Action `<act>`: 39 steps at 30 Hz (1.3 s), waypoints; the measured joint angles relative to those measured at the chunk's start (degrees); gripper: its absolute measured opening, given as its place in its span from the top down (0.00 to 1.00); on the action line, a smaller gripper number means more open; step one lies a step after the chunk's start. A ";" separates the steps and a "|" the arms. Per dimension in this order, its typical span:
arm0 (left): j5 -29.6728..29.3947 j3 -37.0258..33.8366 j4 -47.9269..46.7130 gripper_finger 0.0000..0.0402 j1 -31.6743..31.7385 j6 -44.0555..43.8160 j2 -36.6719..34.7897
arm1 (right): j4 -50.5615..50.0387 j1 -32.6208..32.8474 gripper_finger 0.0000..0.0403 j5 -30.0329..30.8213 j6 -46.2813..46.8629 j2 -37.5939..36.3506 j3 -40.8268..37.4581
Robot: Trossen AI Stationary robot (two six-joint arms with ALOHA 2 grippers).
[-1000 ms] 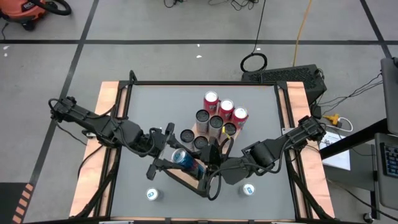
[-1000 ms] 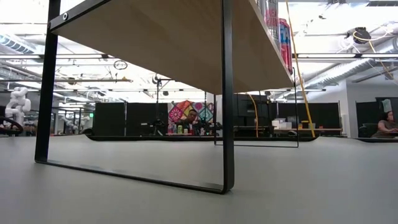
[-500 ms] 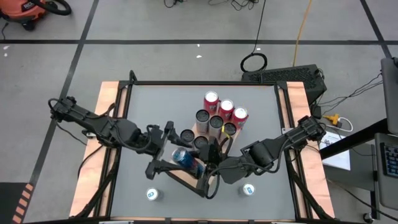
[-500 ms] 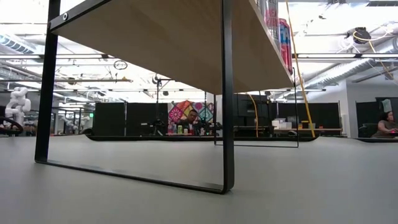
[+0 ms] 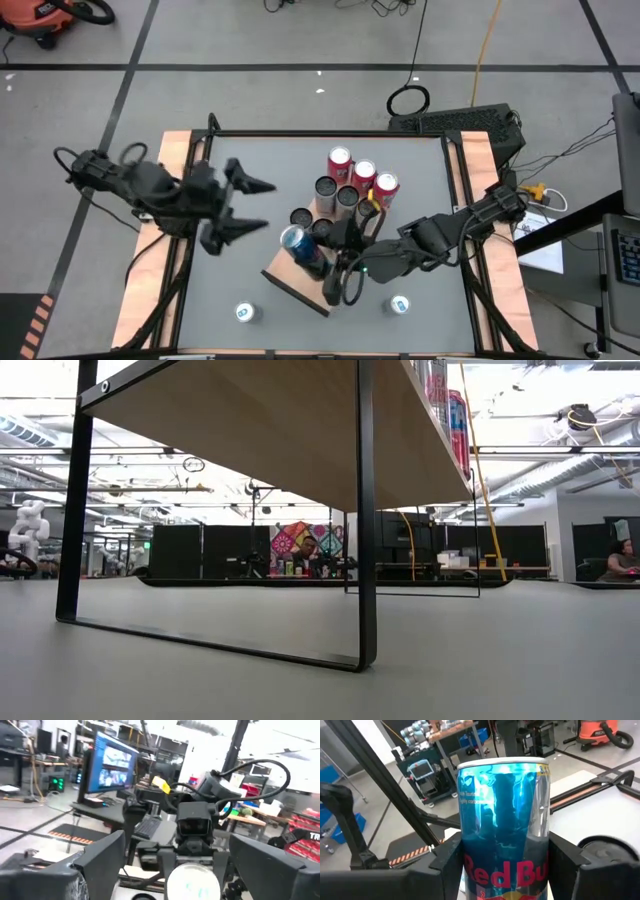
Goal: Place canned beverage on shelf
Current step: Put the blue soda can on the shelf
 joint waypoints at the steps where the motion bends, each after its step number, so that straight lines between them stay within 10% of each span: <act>1: -0.32 0.03 -1.09 0.11 0.00 -0.20 -0.97 | 0.03 -0.02 0.53 0.15 -0.29 -0.33 0.00; 14: -2.07 -0.03 -9.36 0.11 -2.57 -9.10 -1.12 | 14.17 -0.62 0.52 12.30 -6.60 -1.88 0.00; 39: -2.65 -0.12 2.78 0.11 -2.19 -8.97 9.46 | 23.61 -1.81 0.52 13.24 -9.96 -1.27 0.02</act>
